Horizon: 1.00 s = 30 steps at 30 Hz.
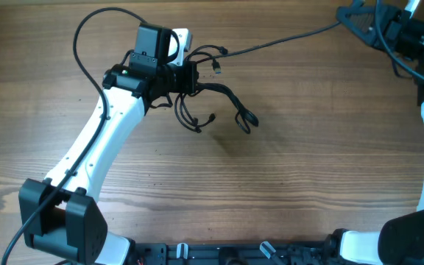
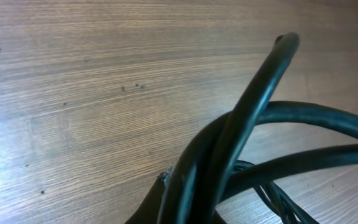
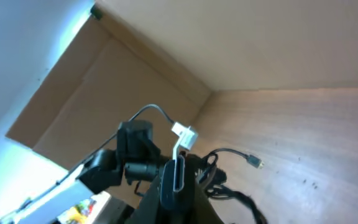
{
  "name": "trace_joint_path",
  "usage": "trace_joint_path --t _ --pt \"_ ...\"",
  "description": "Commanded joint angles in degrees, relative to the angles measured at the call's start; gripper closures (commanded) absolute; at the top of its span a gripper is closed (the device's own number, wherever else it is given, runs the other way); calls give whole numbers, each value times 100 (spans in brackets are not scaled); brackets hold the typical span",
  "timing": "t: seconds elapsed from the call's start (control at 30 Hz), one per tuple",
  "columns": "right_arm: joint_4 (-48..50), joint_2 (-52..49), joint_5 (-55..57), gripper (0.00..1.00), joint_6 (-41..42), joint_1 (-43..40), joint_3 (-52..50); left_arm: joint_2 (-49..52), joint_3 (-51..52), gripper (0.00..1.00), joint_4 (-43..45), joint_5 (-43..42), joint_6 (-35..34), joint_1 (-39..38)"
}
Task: Untangle cables
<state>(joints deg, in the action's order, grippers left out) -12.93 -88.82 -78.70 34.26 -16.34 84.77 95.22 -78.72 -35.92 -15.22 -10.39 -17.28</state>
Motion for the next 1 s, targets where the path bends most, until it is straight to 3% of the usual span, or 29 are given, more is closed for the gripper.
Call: trace_joint_path --t 0.0,0.13,0.3,0.33,0.37,0.4,0.43,0.47,0.5,0.97 --pt "-1099 -46 1545 96 -575 39 22 46 79 96 -376 599 -649 170" --pt "-2138 -140 3611 96 -1036 713 22 48 83 96 -1091 520 -1001 26" --pt "-2734 -146 5101 96 -1185 1440 22 48 83 96 -1770 522 -973 -229" --pt "-2837 -149 5270 96 -1204 1519 22 48 83 91 -1801 522 -966 -271" --pt "-2940 -164 5399 96 -1268 1596 22 48 83 76 -1829 525 -953 -319" --pt "-3053 -175 5499 96 -1329 1655 22 48 83 48 -1836 525 -935 -358" --pt "-3132 -177 5569 96 -1327 1679 22 48 83 28 -1834 527 -933 -378" --pt "-3195 -179 5646 96 -1327 1694 22 48 83 10 -1825 527 -933 -378" --pt "-3263 -179 5713 96 -1329 1692 22 48 83 0 -1808 527 -828 -365" --pt "-3427 -184 6238 96 -1381 1692 24 48 83 0 -1751 601 -627 590"
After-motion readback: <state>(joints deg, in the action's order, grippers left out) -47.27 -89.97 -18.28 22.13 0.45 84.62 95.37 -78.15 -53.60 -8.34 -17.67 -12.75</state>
